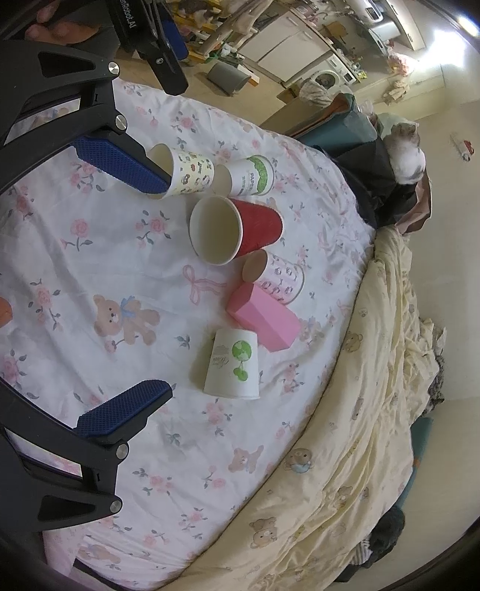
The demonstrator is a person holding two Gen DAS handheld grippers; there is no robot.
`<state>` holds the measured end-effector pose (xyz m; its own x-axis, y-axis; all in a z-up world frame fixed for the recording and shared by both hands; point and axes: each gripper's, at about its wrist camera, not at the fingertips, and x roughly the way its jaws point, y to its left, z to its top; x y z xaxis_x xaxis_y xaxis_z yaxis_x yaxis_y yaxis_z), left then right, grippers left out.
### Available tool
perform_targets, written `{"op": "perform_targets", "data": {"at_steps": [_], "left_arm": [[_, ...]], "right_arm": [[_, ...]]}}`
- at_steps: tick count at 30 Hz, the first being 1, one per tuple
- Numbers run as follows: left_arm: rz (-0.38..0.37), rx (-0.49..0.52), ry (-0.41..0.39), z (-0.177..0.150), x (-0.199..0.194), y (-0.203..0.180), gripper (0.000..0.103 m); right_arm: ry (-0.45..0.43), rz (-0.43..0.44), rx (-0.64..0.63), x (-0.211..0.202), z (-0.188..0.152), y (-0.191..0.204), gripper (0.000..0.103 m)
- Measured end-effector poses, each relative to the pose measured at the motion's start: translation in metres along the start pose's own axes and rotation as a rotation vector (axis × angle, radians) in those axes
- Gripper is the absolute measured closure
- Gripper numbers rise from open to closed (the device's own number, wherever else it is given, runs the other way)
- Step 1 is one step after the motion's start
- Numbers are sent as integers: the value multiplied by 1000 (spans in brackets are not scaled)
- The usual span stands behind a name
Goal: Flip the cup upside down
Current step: 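Lower the left gripper onto the cream Hello Kitty cup and close it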
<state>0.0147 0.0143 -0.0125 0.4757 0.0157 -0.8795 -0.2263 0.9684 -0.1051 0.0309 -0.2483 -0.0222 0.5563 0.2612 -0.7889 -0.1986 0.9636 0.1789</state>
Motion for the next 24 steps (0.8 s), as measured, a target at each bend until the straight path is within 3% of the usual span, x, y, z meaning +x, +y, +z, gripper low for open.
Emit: {"op": "perform_targets", "data": {"at_steps": [2,5,10,12,17,22,24], "left_arm": [[79,37,56,8,13,-7,1],[82,96,142,17,38,-22,1],[28,-22,315,32,90,-25,3],[13,-77,367,35,107,-22,11],[1,-108,419,34,135,-25,13],[-32,-143,464,21,146,-23,42],[-27,-132,451,19,141,-25,42]], "right_arm": [[8,-17,25,1,1,-6,0],[-5,-48,14,-2,4,-9,0],[9,-53,47,-1,5,-24,0],[19,-55,65,0,4,-31,0],[48,-61,117,4,2,-48,0],[53,-44,148,5,3,-54,0],[55,-39,152,5,4,-54,0]]}}
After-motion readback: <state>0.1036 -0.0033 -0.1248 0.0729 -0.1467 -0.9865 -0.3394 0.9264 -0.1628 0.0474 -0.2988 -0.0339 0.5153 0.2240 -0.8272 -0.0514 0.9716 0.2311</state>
